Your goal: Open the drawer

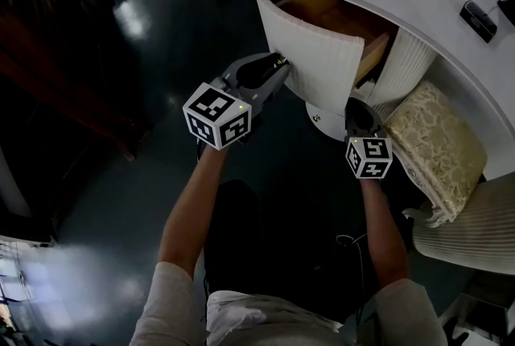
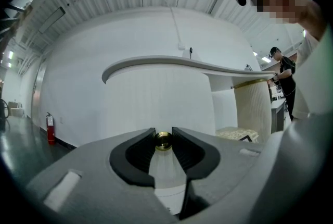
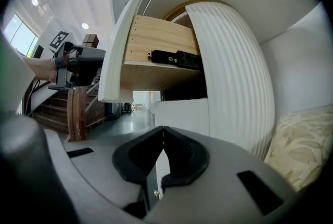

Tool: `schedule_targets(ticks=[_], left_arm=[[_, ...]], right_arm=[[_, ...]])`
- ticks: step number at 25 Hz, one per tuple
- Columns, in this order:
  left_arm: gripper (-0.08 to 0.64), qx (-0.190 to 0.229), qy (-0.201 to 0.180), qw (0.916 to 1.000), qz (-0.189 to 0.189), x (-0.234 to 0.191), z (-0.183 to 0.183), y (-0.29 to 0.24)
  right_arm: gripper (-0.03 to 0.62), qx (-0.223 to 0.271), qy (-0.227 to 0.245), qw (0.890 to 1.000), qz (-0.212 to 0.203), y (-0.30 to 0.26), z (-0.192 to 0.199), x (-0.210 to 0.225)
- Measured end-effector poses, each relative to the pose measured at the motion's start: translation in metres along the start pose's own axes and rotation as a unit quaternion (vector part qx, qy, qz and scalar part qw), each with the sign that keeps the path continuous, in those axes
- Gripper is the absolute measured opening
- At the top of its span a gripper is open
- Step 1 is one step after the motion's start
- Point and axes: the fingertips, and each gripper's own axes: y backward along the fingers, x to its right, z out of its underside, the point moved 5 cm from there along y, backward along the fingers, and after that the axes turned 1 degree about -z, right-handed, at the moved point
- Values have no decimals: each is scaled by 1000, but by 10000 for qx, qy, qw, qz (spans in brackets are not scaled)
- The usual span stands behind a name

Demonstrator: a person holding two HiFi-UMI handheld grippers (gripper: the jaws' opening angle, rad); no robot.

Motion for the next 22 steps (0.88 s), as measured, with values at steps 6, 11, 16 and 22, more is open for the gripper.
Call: schedule_targets(ticks=[6,11,16,22], left_arm=[[103,-7,42,10000,-37,0,0,6],[103,-62,45,9999,-68,0,0,13],[103,-72,44,9999,-146,1,0,16],[103,-180,10,9997,-162,2,-1,21]], right_arm=[[15,-102,27,9999,53,1,10,1],[15,-87,-5,9999,86,3,11,3],[15,-49,0,9999,137,1,8,5],[15,-94,36,9998,175,4,11,6]])
